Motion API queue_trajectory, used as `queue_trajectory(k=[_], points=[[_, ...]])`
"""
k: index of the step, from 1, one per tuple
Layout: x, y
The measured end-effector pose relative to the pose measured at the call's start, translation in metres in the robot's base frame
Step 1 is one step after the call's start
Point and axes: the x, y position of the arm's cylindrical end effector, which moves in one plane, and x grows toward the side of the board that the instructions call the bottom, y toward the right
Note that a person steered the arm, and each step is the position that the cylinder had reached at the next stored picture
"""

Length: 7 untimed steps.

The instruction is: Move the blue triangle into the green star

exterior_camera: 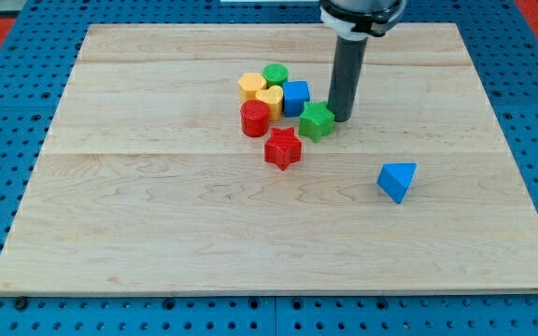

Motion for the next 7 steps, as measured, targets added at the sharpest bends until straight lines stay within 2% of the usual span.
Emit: queue_trajectory(k=[4, 5, 6, 7], points=[[0.0, -0.02], [-0.002, 0.031], [0.004, 0.111], [0.049, 0.144]])
